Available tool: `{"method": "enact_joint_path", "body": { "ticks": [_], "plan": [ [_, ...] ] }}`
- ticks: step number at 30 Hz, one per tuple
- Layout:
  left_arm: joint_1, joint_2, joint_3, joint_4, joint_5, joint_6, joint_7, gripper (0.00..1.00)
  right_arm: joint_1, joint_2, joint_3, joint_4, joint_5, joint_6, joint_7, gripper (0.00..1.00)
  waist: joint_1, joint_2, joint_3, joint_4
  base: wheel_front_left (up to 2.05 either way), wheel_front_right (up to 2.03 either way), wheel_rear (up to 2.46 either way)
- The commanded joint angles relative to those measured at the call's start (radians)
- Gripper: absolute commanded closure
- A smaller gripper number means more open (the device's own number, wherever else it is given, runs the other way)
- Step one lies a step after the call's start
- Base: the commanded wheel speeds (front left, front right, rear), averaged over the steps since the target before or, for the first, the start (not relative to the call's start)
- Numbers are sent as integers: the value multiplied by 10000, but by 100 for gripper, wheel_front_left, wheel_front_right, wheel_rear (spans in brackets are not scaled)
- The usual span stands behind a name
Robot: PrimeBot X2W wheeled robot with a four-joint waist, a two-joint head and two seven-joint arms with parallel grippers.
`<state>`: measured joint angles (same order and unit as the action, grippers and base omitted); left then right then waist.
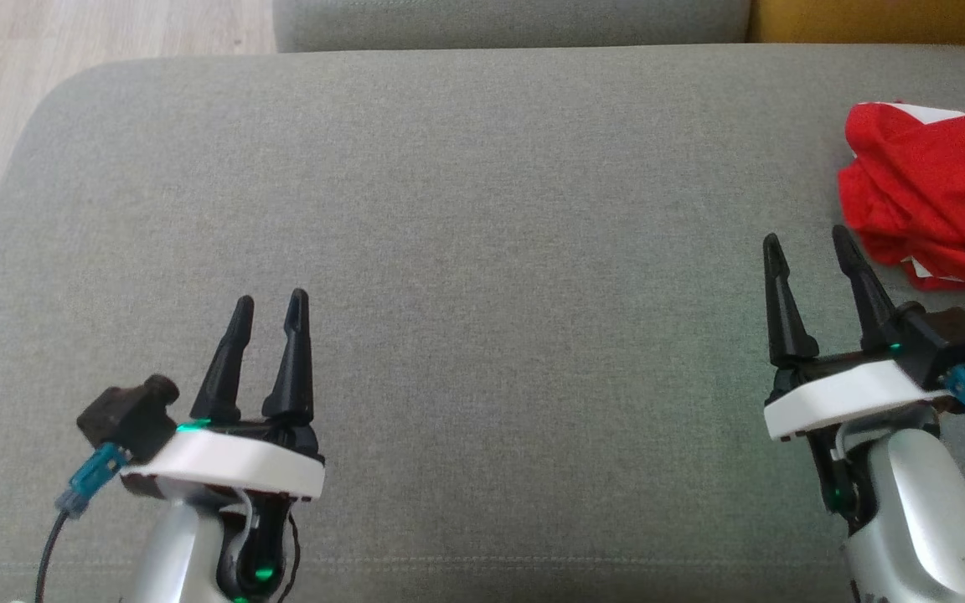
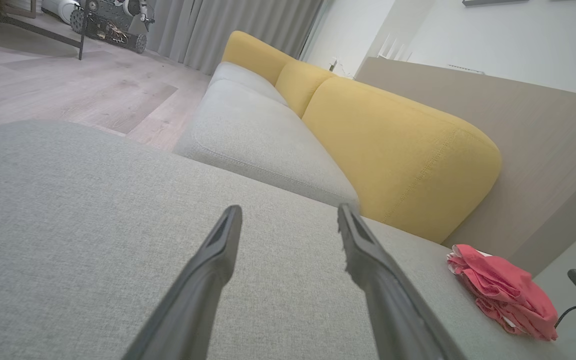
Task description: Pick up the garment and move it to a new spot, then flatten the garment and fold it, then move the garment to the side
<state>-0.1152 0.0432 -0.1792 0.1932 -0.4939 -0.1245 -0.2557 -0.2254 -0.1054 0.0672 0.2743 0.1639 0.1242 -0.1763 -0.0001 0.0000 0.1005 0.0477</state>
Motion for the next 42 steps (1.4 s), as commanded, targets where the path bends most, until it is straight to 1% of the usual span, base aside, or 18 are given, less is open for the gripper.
{"method": "enact_joint_path", "body": {
  "ticks": [1, 18, 19, 20, 23, 42],
  "plan": [
    [-210, 70, 382, -391, 95, -51, -61, 0, -77, 83, 151, -326, -113, 65, -104, 0, 1, 0, -16, -2, 0, 0, 0],
    [-122, 70, 366, -415, 24, 6, -61, 0, -17, 237, 79, -335, -127, 65, -145, 0, 1, 0, -67, -37, 0, 0, 0],
    [-121, 70, 367, -403, -48, 5, -61, 100, -18, 243, 88, -337, -125, 65, -146, 100, 1, 0, -60, -35, 0, 0, 0],
    [115, -4, 24, -66, -32, 13, 0, 100, 146, 175, -98, 31, -74, -2, -55, 100, 1, 0, -63, -37, 0, 0, 0],
    [342, -10, -25, 495, -21, 13, 4, 100, 392, 203, -59, 562, -69, -2, -35, 100, 1, 0, -64, -38, 0, 0, 0],
    [310, 101, 262, 506, -1735, 5, 424, 100, 502, 253, -319, 442, 2013, 8, 393, 100, 1, 0, -195, -101, 0, 0, 0]
  ]
}}
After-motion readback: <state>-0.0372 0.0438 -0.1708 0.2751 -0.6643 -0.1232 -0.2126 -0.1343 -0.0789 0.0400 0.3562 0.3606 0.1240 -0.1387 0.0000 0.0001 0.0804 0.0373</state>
